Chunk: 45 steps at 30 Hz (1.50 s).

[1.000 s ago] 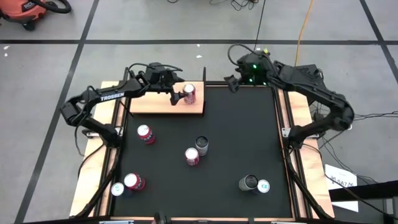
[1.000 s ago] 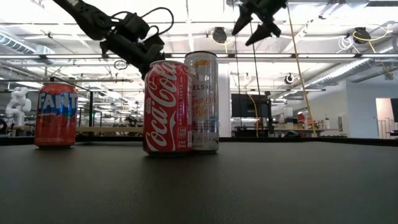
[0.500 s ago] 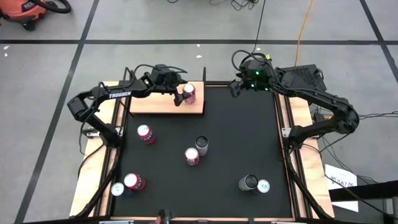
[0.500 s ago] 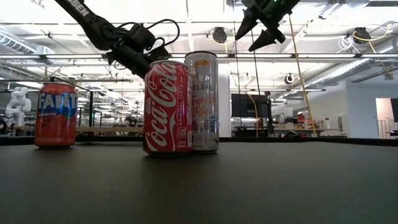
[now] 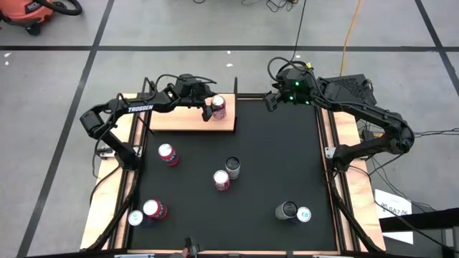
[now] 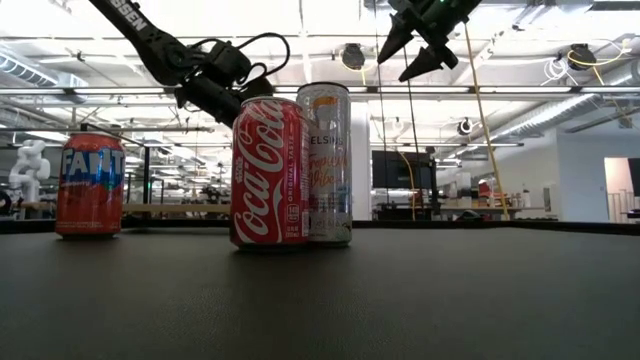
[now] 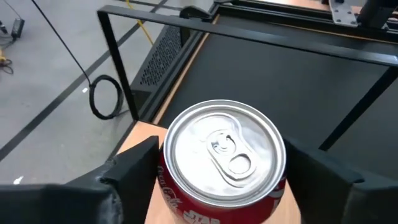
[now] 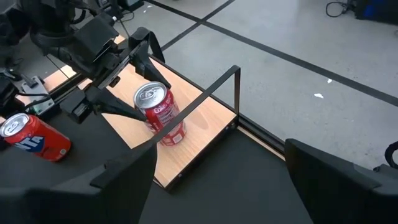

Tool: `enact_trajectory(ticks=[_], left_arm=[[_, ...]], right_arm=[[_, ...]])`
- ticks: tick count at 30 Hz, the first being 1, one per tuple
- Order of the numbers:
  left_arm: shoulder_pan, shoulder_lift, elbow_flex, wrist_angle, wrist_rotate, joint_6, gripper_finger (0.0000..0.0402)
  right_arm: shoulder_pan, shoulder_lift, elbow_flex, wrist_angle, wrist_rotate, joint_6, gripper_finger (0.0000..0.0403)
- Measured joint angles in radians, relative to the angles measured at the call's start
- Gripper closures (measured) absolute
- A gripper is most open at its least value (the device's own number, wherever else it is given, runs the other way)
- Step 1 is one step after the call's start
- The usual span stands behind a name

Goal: Place canned beverage on shelf
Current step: Put the top red white soda can on the shelf

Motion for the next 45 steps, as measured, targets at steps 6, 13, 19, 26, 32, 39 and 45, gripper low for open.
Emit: enact_trajectory(ticks=[6,13,19,26,32,39,45], left_arm=[[0.004,0.033,0.0,0.064,-0.038,-0.005,0.0131],[0.014,0.093,0.02,0.173,-0.121,-0.008,0.0116],[0.039,0.167,0.108,0.166,-0.13,-0.003,0.0114],[0.044,0.187,0.165,0.102,-0.131,-0.008,0.0114],[0.045,0.182,0.177,0.04,-0.127,-0.011,0.0114],[0.048,0.184,0.175,0.056,-0.131,-0.082,0.0113],[0.048,0.168,0.172,0.059,-0.155,-0.081,0.0082]], right_arm=[[-0.001,0.0,0.0,0.0,0.006,-0.005,0.0064],[-0.014,0.0,0.0,-0.003,0.006,-0.009,0.0064],[-0.014,0.0,0.0,-0.014,0.005,-0.008,0.0064],[-0.014,0.001,0.0,-0.057,0.005,-0.008,0.0064],[-0.014,0.001,0.0,-0.048,0.001,-0.012,0.0064],[-0.014,0.001,0.0,-0.029,0.001,-0.014,0.0064],[-0.014,0.001,0.0,-0.029,-0.001,-0.008,0.0064]])
